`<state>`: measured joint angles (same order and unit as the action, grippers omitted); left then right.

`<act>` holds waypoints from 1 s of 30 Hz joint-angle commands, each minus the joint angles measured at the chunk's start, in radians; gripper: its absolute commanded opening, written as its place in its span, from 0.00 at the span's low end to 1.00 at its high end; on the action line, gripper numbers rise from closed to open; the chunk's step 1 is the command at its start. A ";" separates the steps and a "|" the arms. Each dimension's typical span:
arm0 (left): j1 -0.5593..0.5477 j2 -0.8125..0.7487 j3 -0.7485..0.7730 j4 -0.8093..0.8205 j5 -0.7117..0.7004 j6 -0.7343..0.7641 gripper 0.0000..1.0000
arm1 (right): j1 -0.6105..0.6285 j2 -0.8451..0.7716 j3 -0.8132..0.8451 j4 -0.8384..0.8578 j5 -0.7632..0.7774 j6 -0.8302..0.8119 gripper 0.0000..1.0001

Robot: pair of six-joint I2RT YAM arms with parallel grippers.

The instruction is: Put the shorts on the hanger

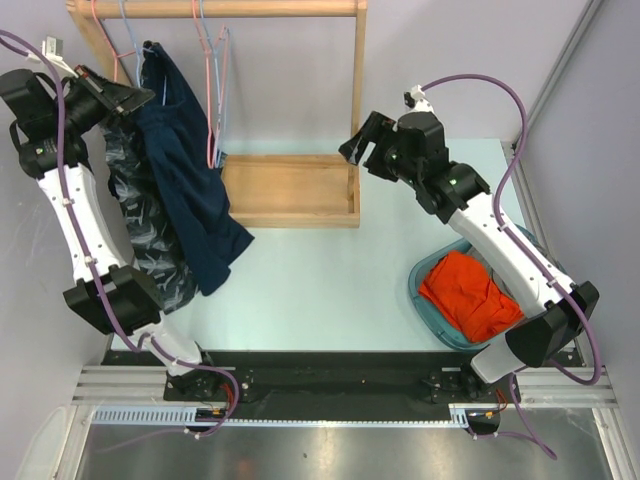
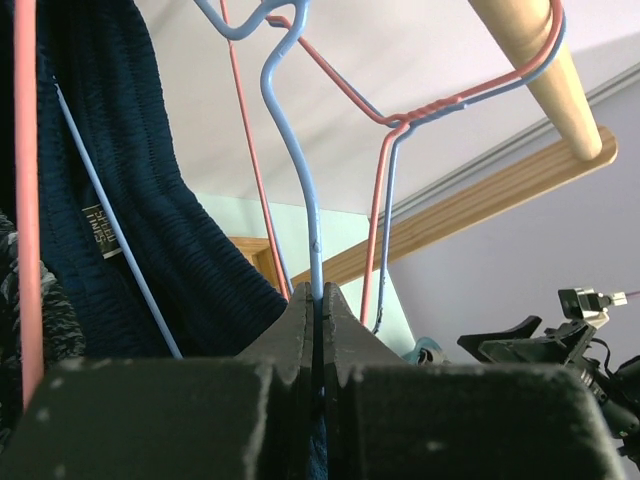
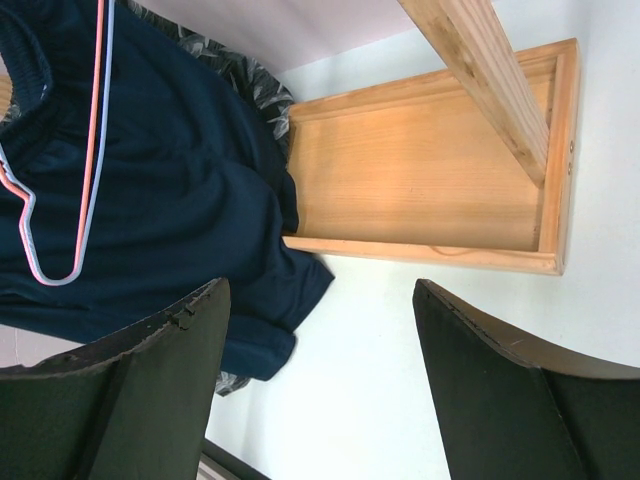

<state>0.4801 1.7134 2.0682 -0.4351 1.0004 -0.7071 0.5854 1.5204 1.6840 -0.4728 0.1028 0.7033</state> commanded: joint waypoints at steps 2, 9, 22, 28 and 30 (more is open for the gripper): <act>-0.005 -0.029 0.017 0.026 -0.048 0.035 0.14 | -0.012 -0.031 0.009 0.031 -0.029 -0.028 0.79; 0.006 -0.087 -0.003 -0.039 -0.117 0.103 0.47 | -0.030 -0.035 0.011 0.036 -0.040 -0.051 0.80; 0.081 -0.354 -0.118 -0.169 -0.358 0.319 0.98 | -0.139 -0.085 -0.018 0.040 -0.074 -0.195 0.84; 0.066 -0.436 -0.178 -0.227 -0.208 0.441 1.00 | -0.234 -0.132 -0.044 0.042 -0.264 -0.382 0.94; 0.026 -0.462 -0.215 -0.321 -0.149 0.525 1.00 | -0.266 -0.163 -0.069 0.037 -0.366 -0.465 1.00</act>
<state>0.5491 1.2793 1.9064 -0.6212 0.7341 -0.3462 0.3611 1.4349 1.6386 -0.4686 -0.0727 0.4290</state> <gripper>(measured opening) 0.996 0.977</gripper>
